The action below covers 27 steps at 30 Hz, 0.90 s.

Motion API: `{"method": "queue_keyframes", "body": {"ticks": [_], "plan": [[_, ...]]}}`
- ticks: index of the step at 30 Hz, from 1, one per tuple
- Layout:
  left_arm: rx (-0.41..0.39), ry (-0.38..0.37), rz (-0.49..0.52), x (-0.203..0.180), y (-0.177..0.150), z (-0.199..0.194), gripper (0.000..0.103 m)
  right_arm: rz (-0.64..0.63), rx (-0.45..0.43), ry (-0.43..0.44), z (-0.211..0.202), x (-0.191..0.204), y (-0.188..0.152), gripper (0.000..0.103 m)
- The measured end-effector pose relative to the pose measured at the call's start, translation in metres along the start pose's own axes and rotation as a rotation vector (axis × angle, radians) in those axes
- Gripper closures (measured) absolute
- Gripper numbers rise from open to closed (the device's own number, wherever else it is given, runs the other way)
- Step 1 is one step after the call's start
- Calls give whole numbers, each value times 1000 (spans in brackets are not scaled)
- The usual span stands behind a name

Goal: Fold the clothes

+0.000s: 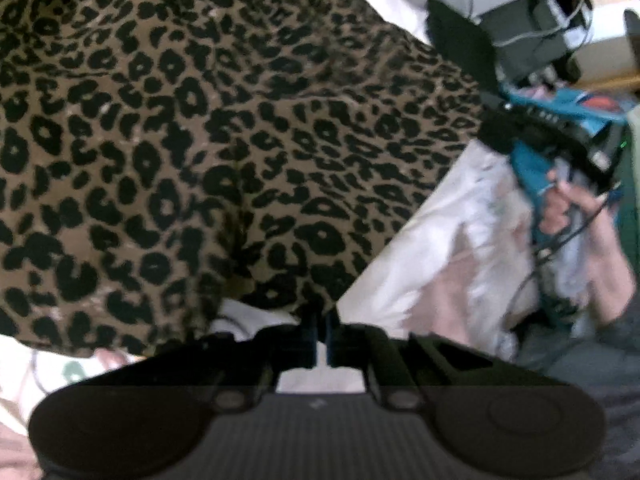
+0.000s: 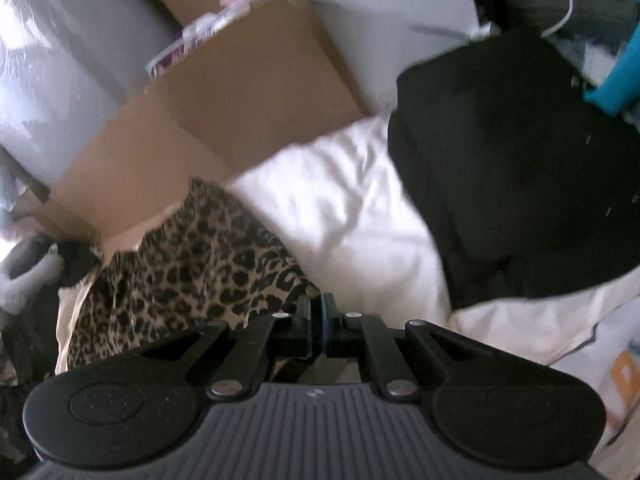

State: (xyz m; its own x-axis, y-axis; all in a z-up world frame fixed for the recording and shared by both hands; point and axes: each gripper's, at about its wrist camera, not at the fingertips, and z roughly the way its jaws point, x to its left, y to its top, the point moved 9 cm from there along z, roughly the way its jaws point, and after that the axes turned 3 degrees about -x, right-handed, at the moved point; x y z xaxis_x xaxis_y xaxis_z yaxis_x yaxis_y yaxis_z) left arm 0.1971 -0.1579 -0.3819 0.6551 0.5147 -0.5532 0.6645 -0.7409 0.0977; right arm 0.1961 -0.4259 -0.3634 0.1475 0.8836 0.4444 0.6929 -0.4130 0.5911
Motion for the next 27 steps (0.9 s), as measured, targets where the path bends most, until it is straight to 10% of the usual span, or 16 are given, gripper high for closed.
{"method": "queue_keyframes", "body": {"ticks": [14,21,25,27], "plan": [[27,-39,21,-6,-14,10,100,-10,-52,-30,-17,3,22,102],[50,34,56,-1,-19,22,100,-23,88,-85,16,-15,-15,95],[58,51,77,1,-22,24,100,-48,112,-139,20,-28,-31,60],[60,59,79,2,-23,25,100,-47,113,-137,21,-32,-36,59]]}}
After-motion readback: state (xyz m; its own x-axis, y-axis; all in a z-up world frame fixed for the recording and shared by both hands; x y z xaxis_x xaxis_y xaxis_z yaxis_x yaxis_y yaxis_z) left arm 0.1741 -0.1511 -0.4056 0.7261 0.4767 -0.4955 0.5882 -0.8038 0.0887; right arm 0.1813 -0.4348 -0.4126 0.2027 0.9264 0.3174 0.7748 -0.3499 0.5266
